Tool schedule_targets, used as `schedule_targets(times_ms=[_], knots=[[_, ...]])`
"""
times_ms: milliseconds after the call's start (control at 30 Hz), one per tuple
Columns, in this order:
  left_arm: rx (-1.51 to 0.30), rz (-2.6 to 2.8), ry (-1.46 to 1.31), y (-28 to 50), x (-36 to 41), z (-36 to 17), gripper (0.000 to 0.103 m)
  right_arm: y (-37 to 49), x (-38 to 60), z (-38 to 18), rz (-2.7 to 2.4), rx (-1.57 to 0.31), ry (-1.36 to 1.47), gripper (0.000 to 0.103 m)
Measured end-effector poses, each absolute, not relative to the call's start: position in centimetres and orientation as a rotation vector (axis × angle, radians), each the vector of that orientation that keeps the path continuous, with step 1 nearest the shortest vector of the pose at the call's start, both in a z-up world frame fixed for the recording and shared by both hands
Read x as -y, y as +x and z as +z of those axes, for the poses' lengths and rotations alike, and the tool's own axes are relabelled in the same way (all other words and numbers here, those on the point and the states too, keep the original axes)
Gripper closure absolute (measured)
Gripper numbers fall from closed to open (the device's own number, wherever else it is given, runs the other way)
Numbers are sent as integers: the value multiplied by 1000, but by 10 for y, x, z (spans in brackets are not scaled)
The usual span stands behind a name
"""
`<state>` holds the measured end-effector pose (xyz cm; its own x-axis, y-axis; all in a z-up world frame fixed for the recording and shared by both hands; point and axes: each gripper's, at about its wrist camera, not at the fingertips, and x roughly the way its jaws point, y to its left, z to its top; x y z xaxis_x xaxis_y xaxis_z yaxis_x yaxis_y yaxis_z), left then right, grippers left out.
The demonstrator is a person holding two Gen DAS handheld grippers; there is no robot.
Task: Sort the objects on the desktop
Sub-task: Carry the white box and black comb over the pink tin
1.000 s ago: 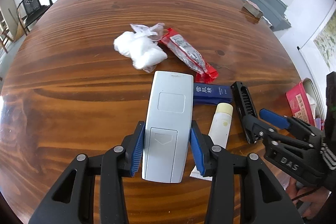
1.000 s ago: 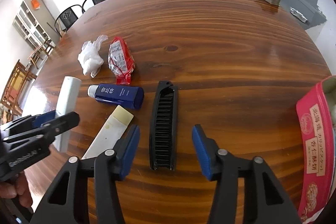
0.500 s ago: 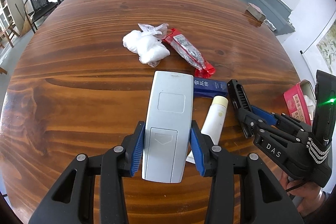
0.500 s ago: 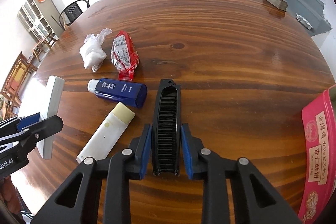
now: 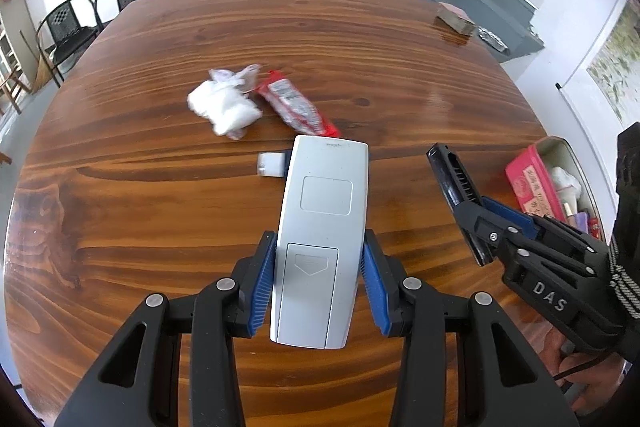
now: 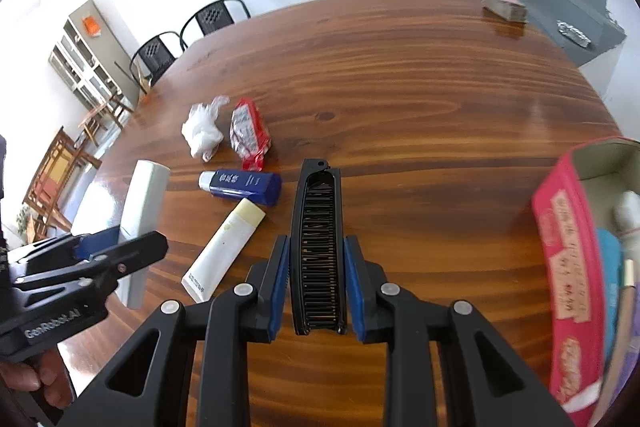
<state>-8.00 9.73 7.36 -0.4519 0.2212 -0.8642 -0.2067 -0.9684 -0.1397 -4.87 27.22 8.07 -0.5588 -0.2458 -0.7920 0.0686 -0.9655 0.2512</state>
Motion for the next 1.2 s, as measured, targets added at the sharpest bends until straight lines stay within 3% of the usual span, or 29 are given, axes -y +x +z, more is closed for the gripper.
schedule_targets(times_ms=[467, 1200], knots=[[-55, 2401, -1393, -58, -186, 89, 59, 10, -358, 120, -2792, 353, 1298, 74], [-96, 2314, -1289, -25, -319, 102, 59, 61, -482, 120, -2892, 409, 1327, 74]])
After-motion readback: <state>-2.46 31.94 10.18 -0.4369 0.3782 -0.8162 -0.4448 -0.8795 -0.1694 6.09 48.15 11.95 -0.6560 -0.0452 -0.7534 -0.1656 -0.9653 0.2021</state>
